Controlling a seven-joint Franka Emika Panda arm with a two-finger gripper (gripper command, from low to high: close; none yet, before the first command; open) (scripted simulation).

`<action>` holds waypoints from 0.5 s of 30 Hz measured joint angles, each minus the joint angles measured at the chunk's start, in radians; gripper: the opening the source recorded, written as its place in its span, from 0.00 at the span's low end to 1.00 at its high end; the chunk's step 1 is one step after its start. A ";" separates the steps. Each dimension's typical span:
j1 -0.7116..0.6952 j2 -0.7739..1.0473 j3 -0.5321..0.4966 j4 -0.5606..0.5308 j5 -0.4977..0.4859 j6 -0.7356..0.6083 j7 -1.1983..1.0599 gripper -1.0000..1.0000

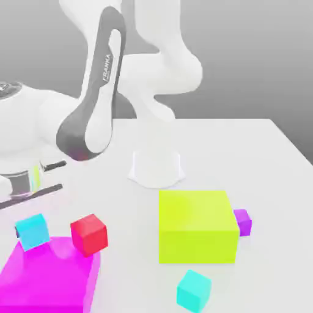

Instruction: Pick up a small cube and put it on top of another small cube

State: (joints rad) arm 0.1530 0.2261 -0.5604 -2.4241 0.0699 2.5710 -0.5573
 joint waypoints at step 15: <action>0.249 0.040 0.331 -0.066 0.082 0.171 -0.015 1.00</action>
State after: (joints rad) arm 0.4016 0.2660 -0.2298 -2.4903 0.1523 2.7425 -0.5725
